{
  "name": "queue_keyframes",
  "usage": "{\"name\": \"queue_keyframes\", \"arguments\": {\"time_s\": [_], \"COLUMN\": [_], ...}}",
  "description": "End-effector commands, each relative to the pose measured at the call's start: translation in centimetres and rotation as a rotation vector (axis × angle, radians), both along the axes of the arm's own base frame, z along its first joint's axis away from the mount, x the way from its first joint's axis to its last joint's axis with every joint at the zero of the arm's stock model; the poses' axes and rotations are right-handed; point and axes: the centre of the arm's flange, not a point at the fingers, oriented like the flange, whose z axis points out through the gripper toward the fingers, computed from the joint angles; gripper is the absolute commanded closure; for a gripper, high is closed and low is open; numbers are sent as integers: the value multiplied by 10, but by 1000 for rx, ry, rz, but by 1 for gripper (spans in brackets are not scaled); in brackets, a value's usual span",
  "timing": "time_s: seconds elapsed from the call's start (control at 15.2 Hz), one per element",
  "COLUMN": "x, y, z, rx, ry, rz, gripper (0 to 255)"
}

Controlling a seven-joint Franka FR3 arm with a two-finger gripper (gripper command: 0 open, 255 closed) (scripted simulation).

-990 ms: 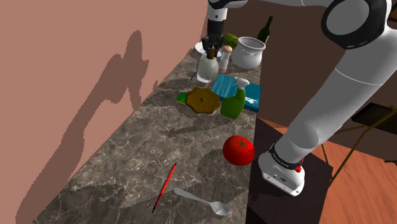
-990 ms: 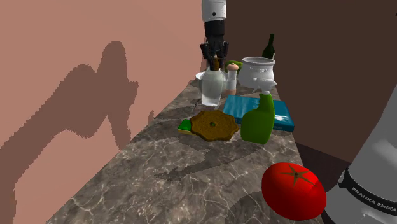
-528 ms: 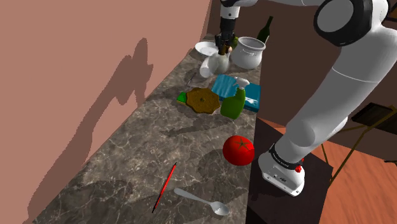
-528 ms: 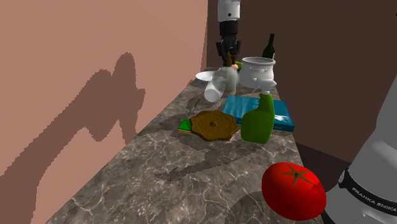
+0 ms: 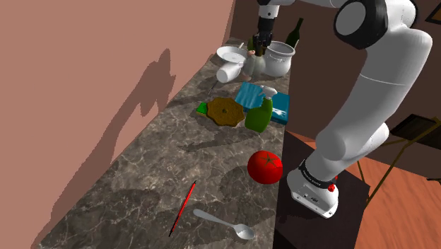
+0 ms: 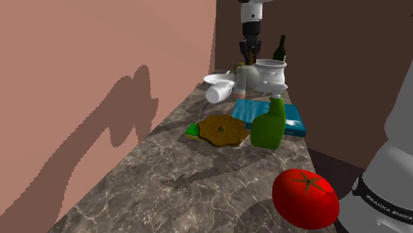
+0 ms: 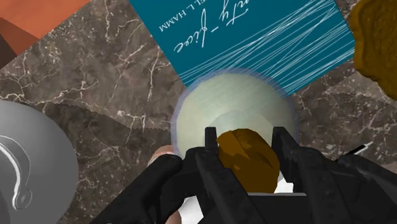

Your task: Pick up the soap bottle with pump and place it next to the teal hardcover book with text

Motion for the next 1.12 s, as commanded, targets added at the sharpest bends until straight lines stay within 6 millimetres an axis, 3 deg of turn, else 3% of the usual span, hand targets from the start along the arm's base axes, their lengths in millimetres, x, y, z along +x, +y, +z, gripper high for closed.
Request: {"name": "queue_keyframes", "arguments": {"time_s": [0.0,0.66,0.73,1.06], "x": [0,-6,-7,-6], "y": [-27,-159,-180,-180], "z": [-1,-1,-1,-27], "rx": [0,0,0,0], "ry": [0,0,0,0], "rz": [2,2,2,2], "gripper": [255,255,255,255]}}
